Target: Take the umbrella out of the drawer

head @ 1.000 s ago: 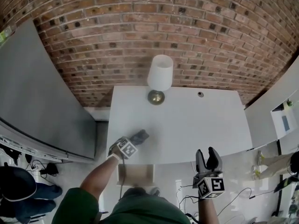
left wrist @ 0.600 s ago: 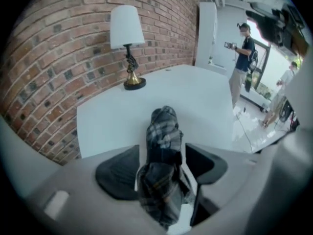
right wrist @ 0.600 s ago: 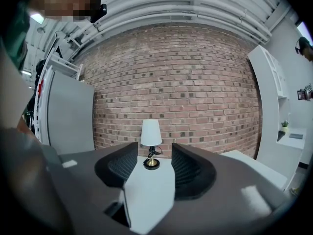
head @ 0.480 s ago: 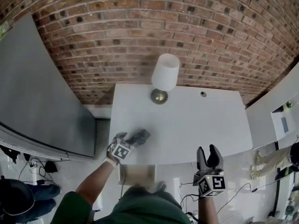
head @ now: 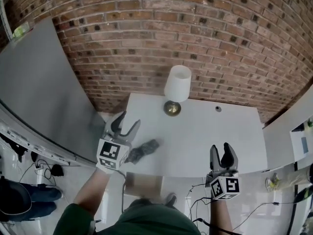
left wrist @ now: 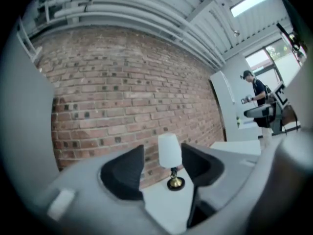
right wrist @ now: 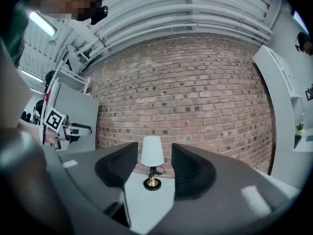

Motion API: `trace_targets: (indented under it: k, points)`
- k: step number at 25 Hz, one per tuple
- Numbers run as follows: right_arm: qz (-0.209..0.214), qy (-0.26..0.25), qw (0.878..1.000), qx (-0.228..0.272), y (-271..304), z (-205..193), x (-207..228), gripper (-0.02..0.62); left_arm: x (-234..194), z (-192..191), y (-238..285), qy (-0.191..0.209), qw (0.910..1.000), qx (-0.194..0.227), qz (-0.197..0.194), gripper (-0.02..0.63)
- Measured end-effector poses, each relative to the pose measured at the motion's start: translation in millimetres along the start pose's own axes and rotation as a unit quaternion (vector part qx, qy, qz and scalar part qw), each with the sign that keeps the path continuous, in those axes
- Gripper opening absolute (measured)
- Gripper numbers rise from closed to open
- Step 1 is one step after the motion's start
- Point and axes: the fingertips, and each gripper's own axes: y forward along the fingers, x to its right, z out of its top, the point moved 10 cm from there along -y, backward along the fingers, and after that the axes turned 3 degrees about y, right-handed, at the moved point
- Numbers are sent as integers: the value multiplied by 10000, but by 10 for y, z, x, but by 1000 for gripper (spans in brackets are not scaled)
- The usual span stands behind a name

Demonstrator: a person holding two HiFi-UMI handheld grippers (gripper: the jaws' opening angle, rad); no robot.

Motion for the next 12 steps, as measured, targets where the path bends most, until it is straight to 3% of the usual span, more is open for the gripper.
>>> trace_targets:
  k: [4,12]
  points:
    - [92,-129,9995,277,39,202,116,216,151,465,-133,276,9972,600,355,227]
    - [299,-468,9955,769,8,534,93,216,332,984,-421,216,9894,1252,704,207]
